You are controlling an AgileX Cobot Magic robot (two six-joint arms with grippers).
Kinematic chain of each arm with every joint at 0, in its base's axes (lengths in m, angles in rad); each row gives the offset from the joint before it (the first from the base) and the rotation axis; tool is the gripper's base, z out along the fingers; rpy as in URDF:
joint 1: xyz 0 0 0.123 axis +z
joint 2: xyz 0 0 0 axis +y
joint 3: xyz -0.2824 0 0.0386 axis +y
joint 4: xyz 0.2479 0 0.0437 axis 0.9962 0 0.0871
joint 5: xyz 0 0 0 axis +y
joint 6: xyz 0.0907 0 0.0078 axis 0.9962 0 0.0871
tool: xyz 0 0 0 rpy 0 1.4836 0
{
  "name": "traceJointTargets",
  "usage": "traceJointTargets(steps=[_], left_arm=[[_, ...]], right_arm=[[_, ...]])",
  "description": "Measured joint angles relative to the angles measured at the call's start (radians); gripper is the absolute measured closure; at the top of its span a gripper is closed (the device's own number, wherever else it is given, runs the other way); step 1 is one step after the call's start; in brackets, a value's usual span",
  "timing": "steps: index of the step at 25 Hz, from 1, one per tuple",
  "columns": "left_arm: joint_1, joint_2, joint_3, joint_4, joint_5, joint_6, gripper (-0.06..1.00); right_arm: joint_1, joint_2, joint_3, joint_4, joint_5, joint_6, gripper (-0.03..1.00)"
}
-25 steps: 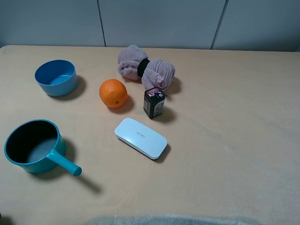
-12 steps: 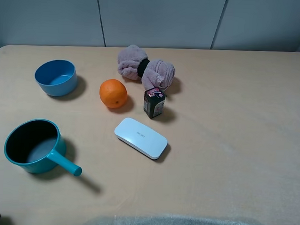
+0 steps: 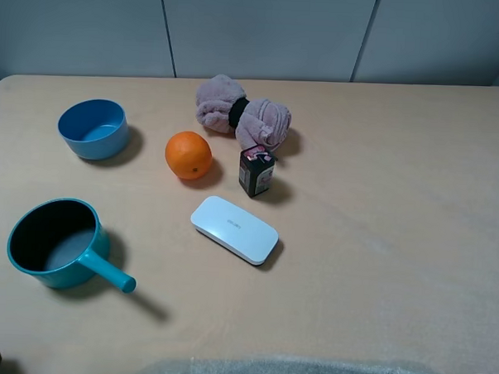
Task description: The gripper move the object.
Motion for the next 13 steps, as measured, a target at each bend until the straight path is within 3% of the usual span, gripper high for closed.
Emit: traceJointTargets(steps=[13], left_arm=[[0.0,0.0,0.0,0.0,0.0,0.0,-0.05]], right_arm=[[0.0,0.0,0.0,-0.001,0.0,0.0,0.3]])
